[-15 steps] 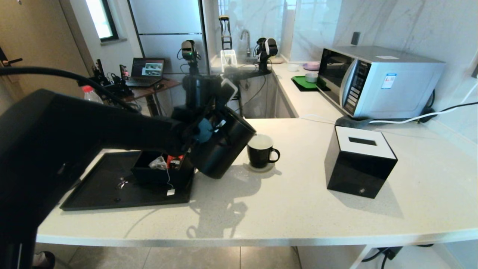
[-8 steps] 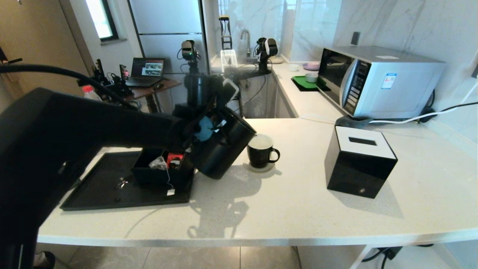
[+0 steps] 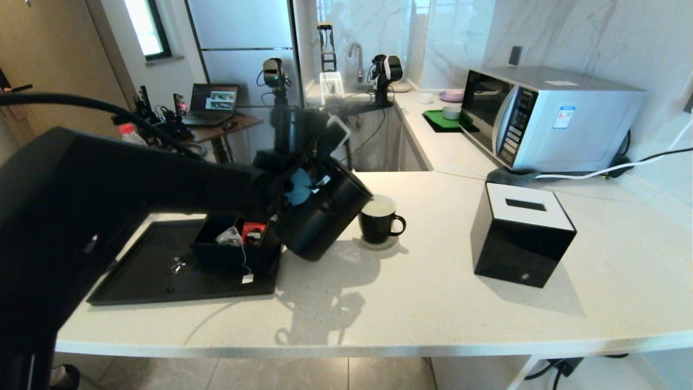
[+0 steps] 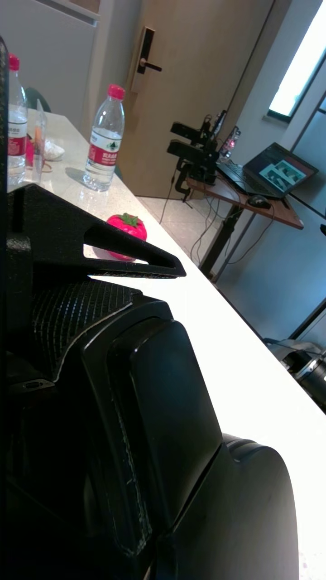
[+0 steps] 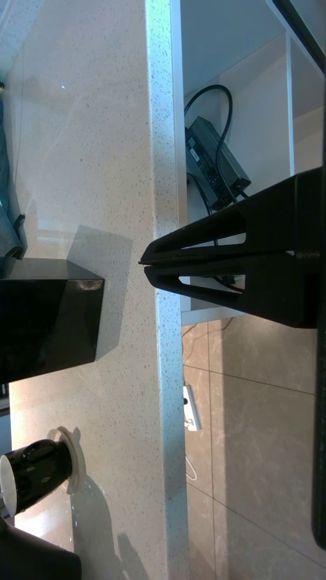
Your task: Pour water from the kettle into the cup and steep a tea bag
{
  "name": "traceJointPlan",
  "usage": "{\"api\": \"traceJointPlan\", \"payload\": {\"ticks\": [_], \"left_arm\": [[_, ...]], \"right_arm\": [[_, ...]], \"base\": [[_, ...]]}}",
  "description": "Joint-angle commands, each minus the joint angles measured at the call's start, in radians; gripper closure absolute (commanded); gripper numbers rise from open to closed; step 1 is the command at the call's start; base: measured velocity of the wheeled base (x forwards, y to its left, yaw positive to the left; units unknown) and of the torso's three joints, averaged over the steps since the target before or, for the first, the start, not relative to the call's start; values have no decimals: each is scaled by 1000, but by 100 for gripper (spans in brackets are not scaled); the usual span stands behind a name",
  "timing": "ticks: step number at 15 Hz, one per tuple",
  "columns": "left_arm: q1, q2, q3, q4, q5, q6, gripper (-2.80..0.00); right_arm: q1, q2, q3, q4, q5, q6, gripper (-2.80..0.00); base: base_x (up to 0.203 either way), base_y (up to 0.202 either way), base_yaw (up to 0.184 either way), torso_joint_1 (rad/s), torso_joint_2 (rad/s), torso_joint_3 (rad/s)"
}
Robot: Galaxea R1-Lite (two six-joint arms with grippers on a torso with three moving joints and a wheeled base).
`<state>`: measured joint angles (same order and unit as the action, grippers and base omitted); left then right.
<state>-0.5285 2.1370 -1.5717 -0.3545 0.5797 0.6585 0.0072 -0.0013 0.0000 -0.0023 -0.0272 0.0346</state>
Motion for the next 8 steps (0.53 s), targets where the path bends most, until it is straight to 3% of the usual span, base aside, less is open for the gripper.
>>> {"api": "traceJointPlan", "payload": {"ticks": [1, 8], "left_arm": [[-1, 0, 1, -1, 3, 4, 0], [-2, -5, -21, 28, 5, 7, 0]], "right_arm": [[0, 1, 0, -1, 0, 1, 0], [0, 1, 0, -1, 0, 1, 0]], "base": [[0, 0, 0, 0, 0, 0], [0, 0, 0, 0, 0, 0]]}}
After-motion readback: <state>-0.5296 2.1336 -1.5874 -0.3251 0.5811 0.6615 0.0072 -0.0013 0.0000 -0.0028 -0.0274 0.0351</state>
